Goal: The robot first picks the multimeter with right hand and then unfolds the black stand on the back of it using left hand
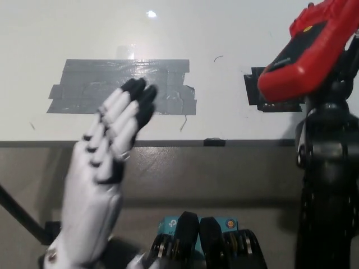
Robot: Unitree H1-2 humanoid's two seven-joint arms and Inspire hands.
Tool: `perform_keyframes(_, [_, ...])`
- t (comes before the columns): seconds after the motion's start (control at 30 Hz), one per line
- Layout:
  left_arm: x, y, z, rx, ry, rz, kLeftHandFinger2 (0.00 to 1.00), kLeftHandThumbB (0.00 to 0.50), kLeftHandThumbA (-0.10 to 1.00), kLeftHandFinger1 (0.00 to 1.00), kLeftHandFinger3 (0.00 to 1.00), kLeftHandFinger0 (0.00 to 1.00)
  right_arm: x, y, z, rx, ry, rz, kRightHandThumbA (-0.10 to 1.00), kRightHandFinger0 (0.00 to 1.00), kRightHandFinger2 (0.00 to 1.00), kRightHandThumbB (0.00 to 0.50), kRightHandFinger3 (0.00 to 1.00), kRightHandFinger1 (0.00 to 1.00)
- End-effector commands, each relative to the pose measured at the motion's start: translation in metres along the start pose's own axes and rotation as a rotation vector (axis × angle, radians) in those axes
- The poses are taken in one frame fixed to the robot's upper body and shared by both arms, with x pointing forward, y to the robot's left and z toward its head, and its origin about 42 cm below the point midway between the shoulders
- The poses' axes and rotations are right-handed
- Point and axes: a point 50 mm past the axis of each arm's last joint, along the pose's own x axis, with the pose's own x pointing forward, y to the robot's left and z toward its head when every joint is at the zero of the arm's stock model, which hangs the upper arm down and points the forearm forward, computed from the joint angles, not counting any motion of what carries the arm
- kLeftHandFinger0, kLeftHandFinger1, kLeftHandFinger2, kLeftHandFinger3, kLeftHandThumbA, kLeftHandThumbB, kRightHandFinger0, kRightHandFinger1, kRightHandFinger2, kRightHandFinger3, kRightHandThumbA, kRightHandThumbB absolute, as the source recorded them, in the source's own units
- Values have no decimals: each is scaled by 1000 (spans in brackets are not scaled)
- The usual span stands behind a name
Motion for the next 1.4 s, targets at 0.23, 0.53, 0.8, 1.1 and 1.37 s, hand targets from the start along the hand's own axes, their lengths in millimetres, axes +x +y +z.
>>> perform_keyframes(0.23, [-43,7,22,-63,102,17,1000,380,1000,1000,1000,1000,79,20,5,-665,-471,128,-100,0,689,55,736,219])
perform_keyframes(0.53, [-69,3,21,-105,205,-40,1000,337,987,1000,1000,1000,117,37,9,-1222,-745,133,-100,0,617,103,739,174])
perform_keyframes(0.8, [-74,1,22,-100,223,-74,1000,335,1000,1000,1000,1000,136,58,15,-1379,-883,133,-100,0,487,145,555,30])
perform_keyframes(1.1, [-77,-2,23,-92,233,-75,1000,311,1000,1000,1000,1000,143,87,26,-1398,-963,134,-100,0,515,141,622,0])
perform_keyframes(1.37, [-79,-6,23,-89,239,-73,1000,298,996,1000,1000,1000,146,117,31,-1365,-994,142,-100,0,566,110,733,21])
